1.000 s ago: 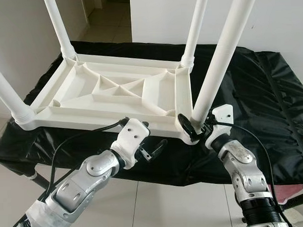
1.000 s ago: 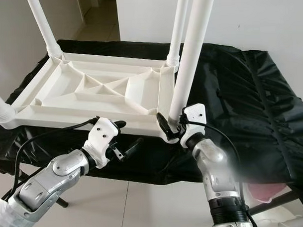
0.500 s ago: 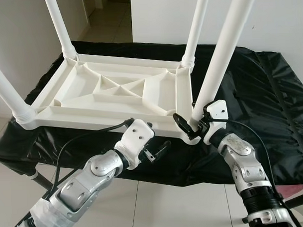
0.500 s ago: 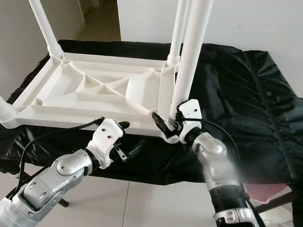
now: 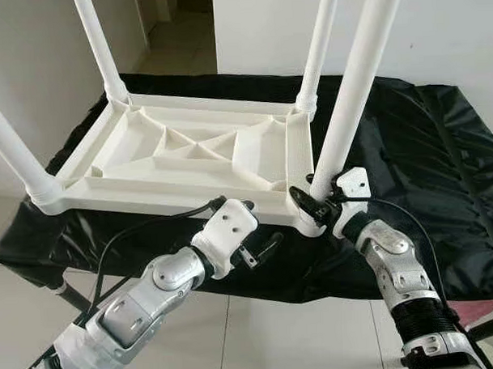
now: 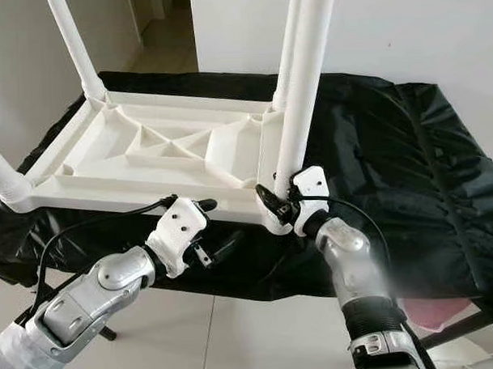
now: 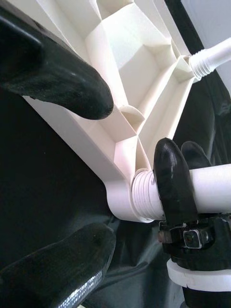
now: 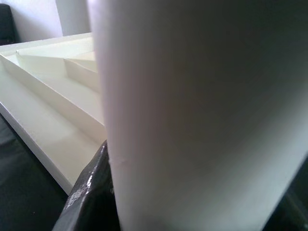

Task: Building children table

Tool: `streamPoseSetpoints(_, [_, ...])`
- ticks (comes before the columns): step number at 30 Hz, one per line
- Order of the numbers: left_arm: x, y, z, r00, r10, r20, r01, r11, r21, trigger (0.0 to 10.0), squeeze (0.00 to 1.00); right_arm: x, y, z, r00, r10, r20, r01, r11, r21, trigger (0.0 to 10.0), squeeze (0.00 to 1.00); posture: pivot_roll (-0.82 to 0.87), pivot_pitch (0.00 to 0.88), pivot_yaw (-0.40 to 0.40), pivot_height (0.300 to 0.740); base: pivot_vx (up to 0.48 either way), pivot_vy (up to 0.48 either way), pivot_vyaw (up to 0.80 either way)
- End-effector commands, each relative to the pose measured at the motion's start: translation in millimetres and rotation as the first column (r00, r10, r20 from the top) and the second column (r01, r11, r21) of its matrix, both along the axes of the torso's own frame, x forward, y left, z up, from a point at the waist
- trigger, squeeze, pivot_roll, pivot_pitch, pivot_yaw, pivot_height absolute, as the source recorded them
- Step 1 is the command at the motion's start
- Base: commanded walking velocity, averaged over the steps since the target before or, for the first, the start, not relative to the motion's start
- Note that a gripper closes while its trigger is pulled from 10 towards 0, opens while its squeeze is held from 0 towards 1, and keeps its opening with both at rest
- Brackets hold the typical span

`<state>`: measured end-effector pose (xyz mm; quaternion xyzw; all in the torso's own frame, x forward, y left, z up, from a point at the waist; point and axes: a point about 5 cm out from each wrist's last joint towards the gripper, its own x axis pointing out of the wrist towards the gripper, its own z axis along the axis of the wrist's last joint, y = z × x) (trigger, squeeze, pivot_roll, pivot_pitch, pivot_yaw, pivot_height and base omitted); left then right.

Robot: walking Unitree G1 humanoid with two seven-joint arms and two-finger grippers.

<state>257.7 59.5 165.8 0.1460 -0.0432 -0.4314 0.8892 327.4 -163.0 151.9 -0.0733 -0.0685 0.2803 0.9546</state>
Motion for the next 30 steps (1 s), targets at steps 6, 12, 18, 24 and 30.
streamPoseSetpoints(6, [-7.7, -5.8, -5, 0.978, -0.204, -0.044, 0.206, 0.977, 0.053, 10.0, 0.0, -3.2, -2.6, -11, 0.994, -0.085, -0.068, 0.091, 0.992, 0.084, 10.0, 0.0, 0.0, 0.041, 0.03, 0.74, 0.0, 0.0, 0.0])
streamPoseSetpoints(12, [-10.2, -6.0, -7, 0.978, -0.202, -0.051, 0.204, 0.978, 0.049, 10.0, 0.0, -6.4, -0.1, -12, 0.975, -0.197, -0.097, 0.208, 0.972, 0.11, 10.0, 0.0, 0.0, 0.046, 0.028, 0.74, 0.0, 0.0, 0.0])
streamPoseSetpoints(18, [-10.4, -4.2, -9, 0.98, -0.193, -0.055, 0.196, 0.979, 0.048, 10.0, 0.0, -8.6, 7.7, -12, 0.943, -0.299, -0.143, 0.318, 0.939, 0.134, 10.0, 0.0, 0.0, 0.053, 0.019, 0.74, 0.0, 0.0, 0.0])
streamPoseSetpoints(24, [-12.0, -4.5, -11, 0.981, -0.182, -0.06, 0.185, 0.982, 0.042, 10.0, 0.0, -19.0, 23.3, -13, 0.83, -0.515, -0.213, 0.551, 0.815, 0.179, 10.0, 0.0, 0.0, 0.055, -0.005, 0.74, 0.0, 0.0, 0.0])
streamPoseSetpoints(30, [-12.2, -6.0, -12, 0.982, -0.179, -0.062, 0.181, 0.983, 0.034, 10.0, 0.0, -25.6, 31.7, -10, 0.761, -0.606, -0.233, 0.648, 0.731, 0.217, 10.0, 0.0, 0.0, 0.058, -0.01, 0.74, 0.0, 0.0, 0.0])
